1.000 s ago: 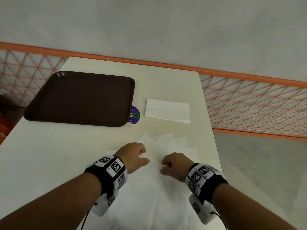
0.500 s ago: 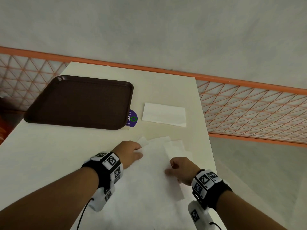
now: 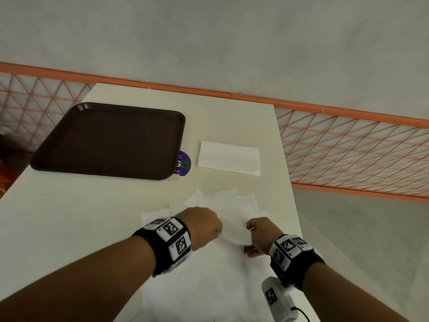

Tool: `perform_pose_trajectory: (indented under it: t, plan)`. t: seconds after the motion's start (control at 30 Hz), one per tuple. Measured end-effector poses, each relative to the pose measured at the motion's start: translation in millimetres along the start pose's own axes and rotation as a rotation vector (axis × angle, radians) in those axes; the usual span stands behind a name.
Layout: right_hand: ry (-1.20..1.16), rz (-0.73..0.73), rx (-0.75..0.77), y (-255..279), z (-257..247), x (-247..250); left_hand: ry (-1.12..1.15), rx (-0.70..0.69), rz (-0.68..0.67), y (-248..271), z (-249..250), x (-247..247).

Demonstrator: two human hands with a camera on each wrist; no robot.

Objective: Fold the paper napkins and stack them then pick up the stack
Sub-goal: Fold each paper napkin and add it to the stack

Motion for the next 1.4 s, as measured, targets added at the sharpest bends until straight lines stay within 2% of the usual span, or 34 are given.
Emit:
perform_pose_trajectory:
  t: [0.1,0.2,0.3,0.4,0.47,0.57,0.67,0.77,0.97,1.1,1.23,1.33,1.4]
  plan:
    - [0.006,-0.046,-0.013,0,0,2,0.027,-0.005,-0.095,1,1,-19]
    - [-0.007,-0.028,-0.032,-2,2,9,0.112,0.008,-0.116,5,-3,-23]
    - [0.042,0.035,-0.030,0,0,17,0.209,0.012,0.023,4,-12,-6]
    - [0.068,0.085,-0.014,2,-4,23,0.222,0.096,0.178,-2,-28,12]
    - [0.118,0.117,-0.006,-1,-5,26,0.197,0.156,0.184,-9,-37,14]
    - [0.389,0.199,0.060,-5,-15,29,0.132,0.193,0.124,-20,-45,8]
    - [0.625,0.156,0.170,-9,-31,12,0.052,0.216,0.080,-28,-49,2]
    - [0.769,0.114,0.190,-16,-38,-2,0.006,0.227,0.062,-33,-51,0]
    - [0.850,0.097,0.141,-25,-43,-8,0.018,0.210,0.067,-36,-50,-5]
    - [0.876,0.067,0.188,-21,-52,-13,0.034,0.145,0.127,-35,-41,0]
    - [0.712,0.035,0.306,-10,-56,-14,0.157,0.099,0.148,-27,-40,6]
    - [0.374,0.083,0.352,2,-53,7,0.326,0.095,0.102,-19,-51,4]
    - [0.171,0.116,0.361,7,-47,22,0.454,0.084,0.121,-15,-61,5]
Point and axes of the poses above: each hand's wrist, its own y-axis away from the middle knuckle, its own x-axis out of the back of the hand, z = x × y, the point moved 8 cm from there along -y, towards the middle knuckle, and after that the axes turned 9 degrees about -z, right-handed, at the moved point
